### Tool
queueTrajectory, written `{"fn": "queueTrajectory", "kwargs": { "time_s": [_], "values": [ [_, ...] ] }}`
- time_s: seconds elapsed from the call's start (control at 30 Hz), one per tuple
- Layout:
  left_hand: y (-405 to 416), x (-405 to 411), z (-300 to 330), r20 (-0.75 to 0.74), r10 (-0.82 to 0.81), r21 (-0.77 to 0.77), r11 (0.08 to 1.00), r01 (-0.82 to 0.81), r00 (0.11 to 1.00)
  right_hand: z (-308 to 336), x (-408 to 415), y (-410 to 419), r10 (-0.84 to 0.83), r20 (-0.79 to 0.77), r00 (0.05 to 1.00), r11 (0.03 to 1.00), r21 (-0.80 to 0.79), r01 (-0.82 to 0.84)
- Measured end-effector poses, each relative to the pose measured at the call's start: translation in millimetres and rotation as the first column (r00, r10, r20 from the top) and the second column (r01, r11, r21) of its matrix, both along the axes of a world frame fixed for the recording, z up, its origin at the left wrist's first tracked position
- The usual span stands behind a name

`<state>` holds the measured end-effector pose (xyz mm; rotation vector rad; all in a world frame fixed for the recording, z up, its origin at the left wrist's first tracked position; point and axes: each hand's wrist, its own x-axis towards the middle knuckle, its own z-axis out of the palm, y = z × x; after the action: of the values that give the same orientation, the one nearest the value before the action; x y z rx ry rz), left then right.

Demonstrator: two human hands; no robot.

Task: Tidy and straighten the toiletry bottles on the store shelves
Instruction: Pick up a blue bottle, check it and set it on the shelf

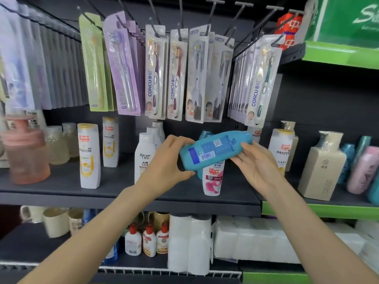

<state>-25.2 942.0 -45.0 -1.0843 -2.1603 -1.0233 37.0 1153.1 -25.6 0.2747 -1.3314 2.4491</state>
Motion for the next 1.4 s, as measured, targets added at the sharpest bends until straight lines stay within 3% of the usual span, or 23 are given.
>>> {"fn": "queueTrajectory", "kwargs": {
  "time_s": [0.17,0.37,0.53,0.73,0.87,0.97,1.07,1.2,1.4],
  "values": [
    [-3,-5,-6,-0.191,0.102,-0.021,0.994,-0.108,0.976,-2,-5,2,0.009,0.026,1.000,0.998,0.063,-0.011],
    [3,-8,-8,-0.078,0.141,-0.035,0.989,-0.144,0.987,0,-12,-8,-0.118,0.067,0.991,0.987,0.120,0.109],
    [20,-12,-1,-0.301,0.248,-0.161,0.938,-0.305,0.921,9,-25,-22,-0.325,0.077,0.943,0.913,0.286,0.292],
    [34,-28,2,-0.331,0.290,-0.319,0.861,-0.396,0.898,17,-43,-22,-0.354,0.141,0.925,0.872,0.406,0.272],
    [40,-42,0,-0.130,0.288,-0.260,0.914,-0.313,0.949,25,-54,-15,-0.313,0.105,0.944,0.830,0.514,0.218],
    [40,-55,-6,0.072,0.220,-0.124,0.970,-0.210,0.973,34,-64,-4,-0.374,-0.005,0.928,0.753,0.582,0.306],
    [44,-70,-13,0.264,0.155,0.028,0.985,-0.168,0.952,36,-81,15,-0.505,-0.094,0.858,0.569,0.711,0.413],
    [53,-93,-22,0.418,0.170,0.073,0.973,-0.220,0.892,30,-106,40,-0.531,-0.139,0.836,0.350,0.863,0.365],
    [70,-129,-38,0.573,0.132,0.064,0.977,-0.205,0.809,23,-146,58,-0.454,-0.097,0.886,0.352,0.894,0.278]
  ]
}}
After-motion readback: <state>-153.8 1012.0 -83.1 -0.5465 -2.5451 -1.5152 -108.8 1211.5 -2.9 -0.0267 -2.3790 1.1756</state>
